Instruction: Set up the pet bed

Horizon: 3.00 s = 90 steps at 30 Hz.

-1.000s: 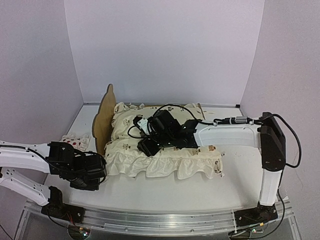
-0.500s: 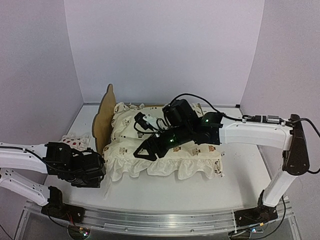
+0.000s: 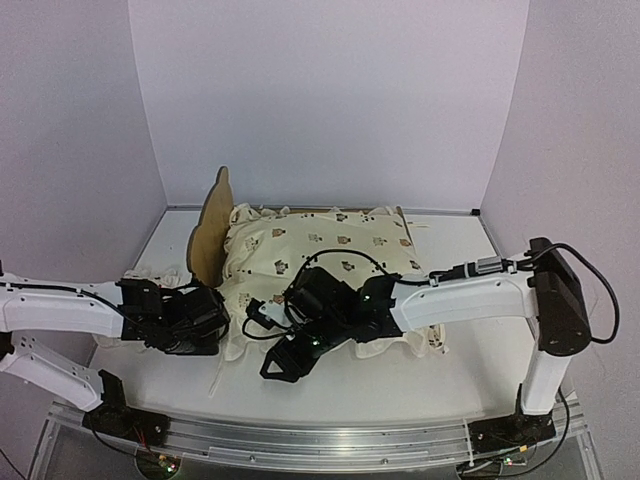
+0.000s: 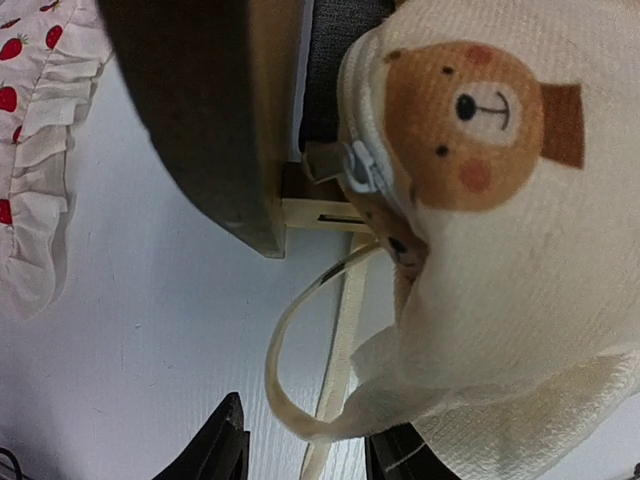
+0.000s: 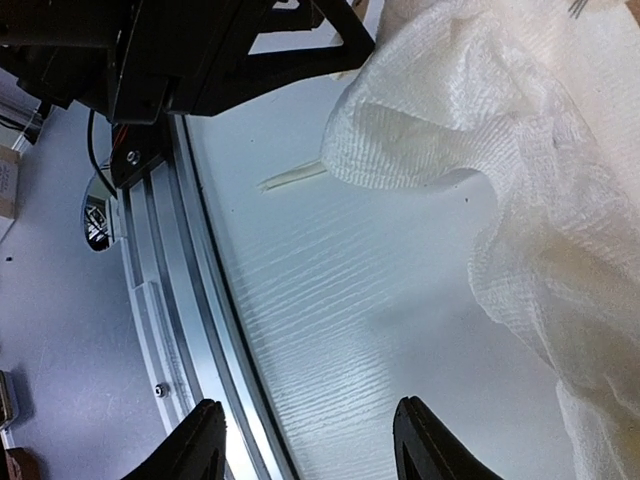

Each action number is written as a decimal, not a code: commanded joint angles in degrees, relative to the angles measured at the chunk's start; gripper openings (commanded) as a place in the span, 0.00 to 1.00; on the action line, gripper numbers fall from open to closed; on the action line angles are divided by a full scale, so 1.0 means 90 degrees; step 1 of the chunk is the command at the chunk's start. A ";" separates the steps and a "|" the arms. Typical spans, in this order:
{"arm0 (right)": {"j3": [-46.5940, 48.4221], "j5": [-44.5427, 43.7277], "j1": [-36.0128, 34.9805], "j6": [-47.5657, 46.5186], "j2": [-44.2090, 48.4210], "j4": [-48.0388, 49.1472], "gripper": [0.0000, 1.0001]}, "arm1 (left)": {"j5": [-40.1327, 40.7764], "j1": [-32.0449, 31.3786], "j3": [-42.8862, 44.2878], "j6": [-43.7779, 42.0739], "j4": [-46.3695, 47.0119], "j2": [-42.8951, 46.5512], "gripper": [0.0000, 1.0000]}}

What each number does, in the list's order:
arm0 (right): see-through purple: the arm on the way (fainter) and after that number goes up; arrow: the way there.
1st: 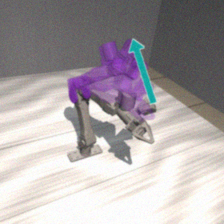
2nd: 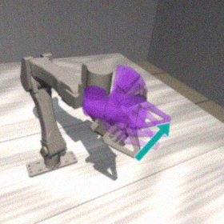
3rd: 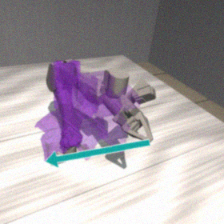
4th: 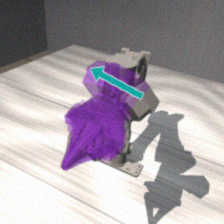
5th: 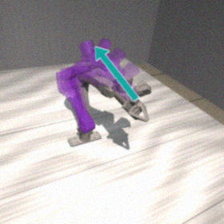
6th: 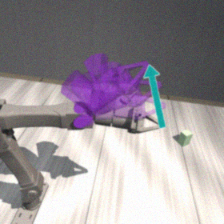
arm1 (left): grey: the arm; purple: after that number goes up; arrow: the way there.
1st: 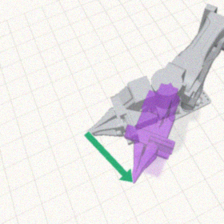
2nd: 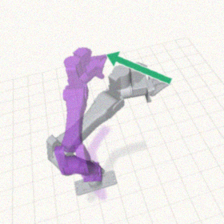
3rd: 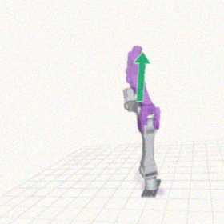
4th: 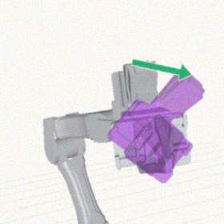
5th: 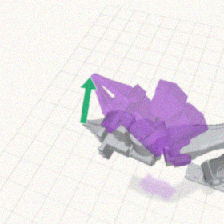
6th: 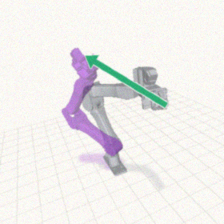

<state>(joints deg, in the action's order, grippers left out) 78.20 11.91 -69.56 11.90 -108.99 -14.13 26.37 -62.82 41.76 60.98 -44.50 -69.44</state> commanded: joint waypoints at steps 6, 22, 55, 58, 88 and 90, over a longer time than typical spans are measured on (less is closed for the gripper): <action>0.0527 -0.0695 -0.0009 0.0452 -0.1029 0.1350 0.52 | 0.0000 0.0127 -0.0081 -0.0627 0.0698 -0.0432 0.32; 0.0669 -0.3653 0.0470 -0.0133 -0.1178 0.1770 0.43 | -0.0250 0.0134 0.0122 -0.0765 -0.0064 0.0297 0.45; -0.0762 -0.1215 0.1017 0.0353 0.0612 0.0749 0.46 | 0.0138 0.0416 -0.0217 -0.2546 0.2961 -0.1159 0.33; -0.0788 -0.1089 0.1000 0.0380 0.0602 0.0722 0.46 | 0.0179 0.0416 -0.0188 -0.2513 0.2839 -0.1175 0.26; -0.0647 -0.0326 0.0938 0.0584 0.0447 0.0572 0.46 | -0.0516 0.0417 0.0837 -0.1929 0.0637 -0.0613 0.04; -0.0542 -0.0220 0.0939 0.0602 0.0318 0.0548 0.46 | -0.0341 0.0417 0.0783 -0.1769 0.0482 -0.0726 0.06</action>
<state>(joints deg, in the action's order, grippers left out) 70.92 7.21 -60.80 16.51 -104.30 -8.52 20.33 -59.40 50.26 41.91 -37.35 -74.98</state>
